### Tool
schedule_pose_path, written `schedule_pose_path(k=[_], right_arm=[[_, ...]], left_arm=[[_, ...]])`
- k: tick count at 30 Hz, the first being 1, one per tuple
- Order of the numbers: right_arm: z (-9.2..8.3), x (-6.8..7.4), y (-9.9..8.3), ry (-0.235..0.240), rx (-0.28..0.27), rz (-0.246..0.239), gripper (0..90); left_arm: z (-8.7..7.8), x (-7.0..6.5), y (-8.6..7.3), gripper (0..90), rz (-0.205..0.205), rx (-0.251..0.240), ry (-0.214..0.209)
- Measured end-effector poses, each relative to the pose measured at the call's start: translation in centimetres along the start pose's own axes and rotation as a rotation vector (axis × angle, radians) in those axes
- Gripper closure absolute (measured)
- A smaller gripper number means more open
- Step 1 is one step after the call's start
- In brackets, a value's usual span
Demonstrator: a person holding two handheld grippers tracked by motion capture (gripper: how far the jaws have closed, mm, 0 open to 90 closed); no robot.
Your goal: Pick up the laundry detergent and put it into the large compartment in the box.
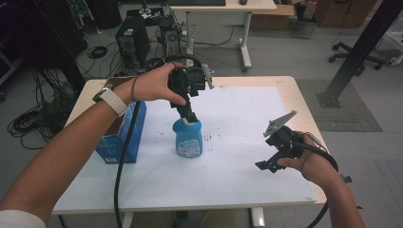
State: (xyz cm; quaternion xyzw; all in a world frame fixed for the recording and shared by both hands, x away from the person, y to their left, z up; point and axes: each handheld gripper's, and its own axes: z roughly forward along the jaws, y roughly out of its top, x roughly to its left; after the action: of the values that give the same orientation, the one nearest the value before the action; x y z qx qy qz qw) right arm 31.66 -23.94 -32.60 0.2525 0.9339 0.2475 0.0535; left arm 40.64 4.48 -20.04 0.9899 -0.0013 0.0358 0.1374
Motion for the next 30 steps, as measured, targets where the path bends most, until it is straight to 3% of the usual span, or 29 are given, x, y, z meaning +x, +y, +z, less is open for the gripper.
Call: schedule_pose_path(k=[30], right_arm=[[0.1, 0.2, 0.2, 0.003, 0.006, -0.001, 8.1]], left_arm=[[1.6, 0.1, -1.2, 8.0, 0.003, 0.017, -0.017]])
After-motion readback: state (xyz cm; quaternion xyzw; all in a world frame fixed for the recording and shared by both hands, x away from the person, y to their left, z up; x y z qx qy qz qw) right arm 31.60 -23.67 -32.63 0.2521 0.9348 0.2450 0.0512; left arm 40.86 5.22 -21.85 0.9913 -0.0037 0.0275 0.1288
